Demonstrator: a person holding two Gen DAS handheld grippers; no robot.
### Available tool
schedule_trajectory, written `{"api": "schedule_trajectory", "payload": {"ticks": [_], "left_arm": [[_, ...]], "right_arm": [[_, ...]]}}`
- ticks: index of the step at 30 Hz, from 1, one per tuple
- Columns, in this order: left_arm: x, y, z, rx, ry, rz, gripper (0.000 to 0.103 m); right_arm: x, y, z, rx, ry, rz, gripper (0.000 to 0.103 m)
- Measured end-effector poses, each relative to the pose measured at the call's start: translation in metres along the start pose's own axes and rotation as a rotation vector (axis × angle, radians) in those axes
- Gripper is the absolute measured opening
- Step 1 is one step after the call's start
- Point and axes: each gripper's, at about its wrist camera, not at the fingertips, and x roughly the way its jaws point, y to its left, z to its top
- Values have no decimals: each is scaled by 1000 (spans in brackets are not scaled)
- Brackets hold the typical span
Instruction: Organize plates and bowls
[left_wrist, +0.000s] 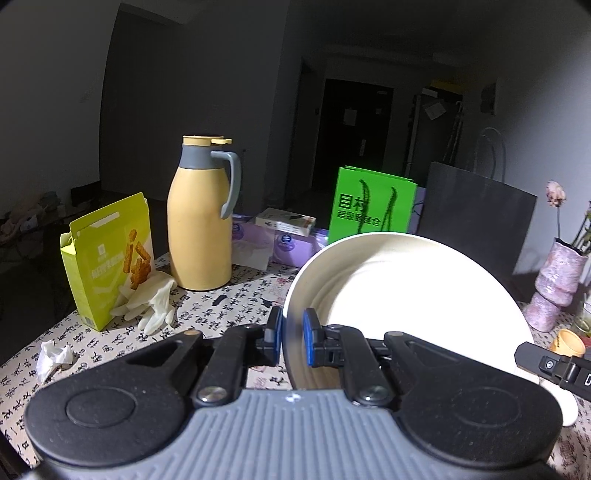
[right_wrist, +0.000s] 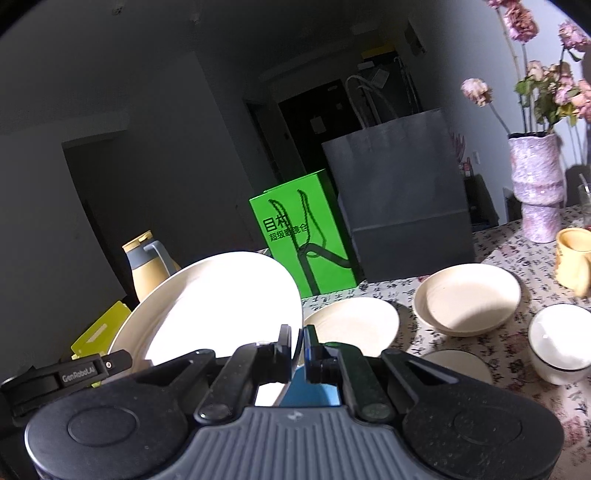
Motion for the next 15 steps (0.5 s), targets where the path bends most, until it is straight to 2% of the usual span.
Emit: {"api": "schedule_trajectory", "payload": {"ticks": [15], "left_arm": [[-56,-32,-30,35,-6,-39,12]], "right_arm": [[-77,-30,-18,31,-34,-32,6]]}}
